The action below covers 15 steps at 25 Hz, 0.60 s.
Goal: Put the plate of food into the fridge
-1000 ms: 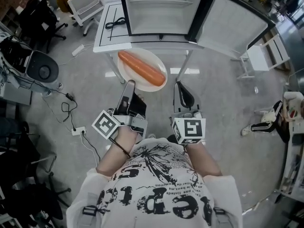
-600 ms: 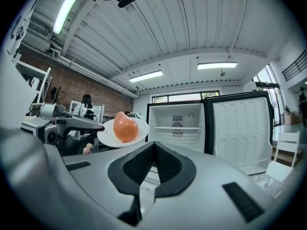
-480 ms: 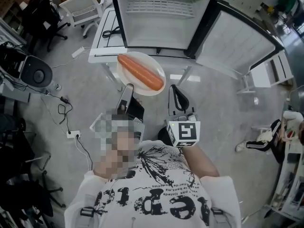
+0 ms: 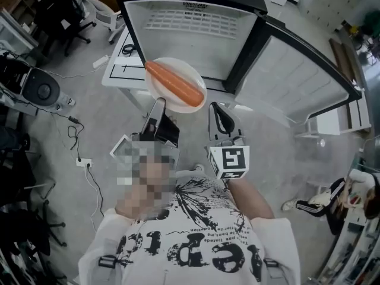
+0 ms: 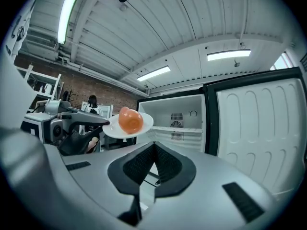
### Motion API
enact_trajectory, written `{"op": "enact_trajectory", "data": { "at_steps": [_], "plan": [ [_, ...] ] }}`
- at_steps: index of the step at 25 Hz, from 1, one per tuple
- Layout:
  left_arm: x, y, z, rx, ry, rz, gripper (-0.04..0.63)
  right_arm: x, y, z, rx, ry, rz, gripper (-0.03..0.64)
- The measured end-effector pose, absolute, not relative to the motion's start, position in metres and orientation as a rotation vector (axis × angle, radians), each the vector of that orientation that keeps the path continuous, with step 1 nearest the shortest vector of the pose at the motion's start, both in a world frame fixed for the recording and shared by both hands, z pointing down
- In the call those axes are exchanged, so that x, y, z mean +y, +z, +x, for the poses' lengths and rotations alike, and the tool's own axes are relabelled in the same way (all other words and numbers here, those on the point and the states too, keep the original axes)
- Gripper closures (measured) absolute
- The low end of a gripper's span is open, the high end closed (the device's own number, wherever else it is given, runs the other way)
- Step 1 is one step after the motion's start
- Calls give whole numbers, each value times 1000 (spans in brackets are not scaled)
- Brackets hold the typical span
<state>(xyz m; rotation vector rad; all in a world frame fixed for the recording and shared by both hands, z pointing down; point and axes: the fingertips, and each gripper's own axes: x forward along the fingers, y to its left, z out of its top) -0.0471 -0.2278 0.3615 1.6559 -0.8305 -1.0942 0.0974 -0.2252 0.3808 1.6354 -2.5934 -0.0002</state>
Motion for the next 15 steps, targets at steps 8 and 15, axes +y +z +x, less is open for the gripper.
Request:
{"op": "enact_trajectory", "data": {
  "at_steps": [8, 15],
  "plan": [
    [-274, 356, -29, -872, -1120, 1643, 572, -269, 386, 123, -2626, 37, 1586, 615],
    [-314, 353, -31, -876, -1104, 1639, 572, -306, 388, 122, -2619, 80, 1588, 615]
  ]
}}
